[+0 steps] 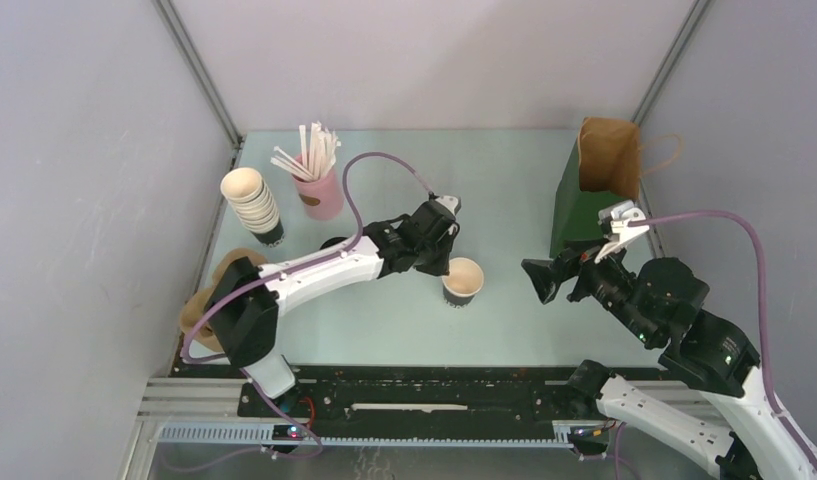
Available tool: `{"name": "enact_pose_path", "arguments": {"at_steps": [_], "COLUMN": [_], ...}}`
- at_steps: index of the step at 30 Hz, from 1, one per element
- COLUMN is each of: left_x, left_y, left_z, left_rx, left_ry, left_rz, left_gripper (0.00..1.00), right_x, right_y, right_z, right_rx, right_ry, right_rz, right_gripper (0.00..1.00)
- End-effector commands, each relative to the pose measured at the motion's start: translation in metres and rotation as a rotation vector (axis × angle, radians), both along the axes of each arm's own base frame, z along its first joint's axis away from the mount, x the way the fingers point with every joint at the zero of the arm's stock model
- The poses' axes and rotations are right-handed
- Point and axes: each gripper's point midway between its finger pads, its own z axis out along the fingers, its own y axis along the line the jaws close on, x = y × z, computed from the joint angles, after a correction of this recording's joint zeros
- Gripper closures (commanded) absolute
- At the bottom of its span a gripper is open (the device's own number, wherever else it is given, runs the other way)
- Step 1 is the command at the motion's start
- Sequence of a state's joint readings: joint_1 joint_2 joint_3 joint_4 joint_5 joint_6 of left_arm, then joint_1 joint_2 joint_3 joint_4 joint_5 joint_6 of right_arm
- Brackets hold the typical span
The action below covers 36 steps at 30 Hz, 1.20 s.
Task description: Pack the takeout coffee
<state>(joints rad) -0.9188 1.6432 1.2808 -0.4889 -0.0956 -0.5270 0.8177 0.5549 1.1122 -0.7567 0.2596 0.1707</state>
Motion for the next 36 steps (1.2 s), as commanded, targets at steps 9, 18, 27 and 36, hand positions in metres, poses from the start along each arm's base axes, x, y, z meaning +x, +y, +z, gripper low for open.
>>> {"name": "enact_pose_path", "arguments": {"at_steps": [9,18,27,36], "left_x": [0.000,0.001,0.000,0.002], "left_y": [-0.007,-0.009,-0.009,-0.001], "left_z": [-0.020,-0.027,-0.025,-0.006], "left_rx": [-0.036,-0.031,-0.031,-0.018], "left_ry": [0.015,0.024,0.022,-0.002], "left_rz": [0.028,0.029,0.025,0.044], "left_gripper": [1.00,0.96,0.92,0.59], "right_x": [0.006,0.008,0.009,0.009], "right_y": [0.007,0.010,0.011,0.011], "right_z": [-0.004,-0.009,-0.012,-0.015], "right_rx": [0.026,0.017,0.004,-0.001], "right_ry": [0.007,0.012,0.019,0.025], "right_rz": [-0.004,0.000,0.000,-0.002], "right_gripper": [0.01,0.01,0.01,0.01]}}
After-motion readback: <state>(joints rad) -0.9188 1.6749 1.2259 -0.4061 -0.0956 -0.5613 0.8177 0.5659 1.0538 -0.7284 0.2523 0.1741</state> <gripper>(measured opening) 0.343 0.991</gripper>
